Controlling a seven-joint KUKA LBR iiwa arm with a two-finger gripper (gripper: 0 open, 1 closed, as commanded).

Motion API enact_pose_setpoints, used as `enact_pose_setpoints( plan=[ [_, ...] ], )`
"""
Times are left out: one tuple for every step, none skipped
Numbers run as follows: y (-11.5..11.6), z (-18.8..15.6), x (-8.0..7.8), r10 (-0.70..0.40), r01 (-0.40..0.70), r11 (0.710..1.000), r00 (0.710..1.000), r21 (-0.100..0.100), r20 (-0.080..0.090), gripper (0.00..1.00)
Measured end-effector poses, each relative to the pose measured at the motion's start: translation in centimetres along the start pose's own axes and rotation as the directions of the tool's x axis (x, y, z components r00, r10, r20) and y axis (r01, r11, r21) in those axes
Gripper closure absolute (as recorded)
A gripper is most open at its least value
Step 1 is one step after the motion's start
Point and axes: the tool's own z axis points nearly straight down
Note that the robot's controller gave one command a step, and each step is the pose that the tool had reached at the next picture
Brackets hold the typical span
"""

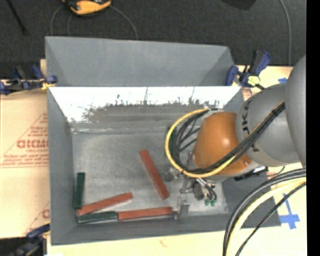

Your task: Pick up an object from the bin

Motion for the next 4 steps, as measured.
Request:
enact_pose_setpoints(
  plan=[
    [5.2, -0.8, 0.5, 0.025, -0.025, 1.0, 1.0, -0.001, 0.001, 0.0],
    [8.9, -0.7, 0.5, -0.048, 0.048, 0.999, 0.999, -0.003, 0.007, 0.0],
    [12.9, -0.3, 0.0, -0.054, 0.054, 0.999, 0.999, 0.0, 0.004, 0.0],
    [16.3, -0.1, 0.8, 0.007, -0.007, 1.0, 1.0, -0.001, 0.003, 1.0]
  ],
)
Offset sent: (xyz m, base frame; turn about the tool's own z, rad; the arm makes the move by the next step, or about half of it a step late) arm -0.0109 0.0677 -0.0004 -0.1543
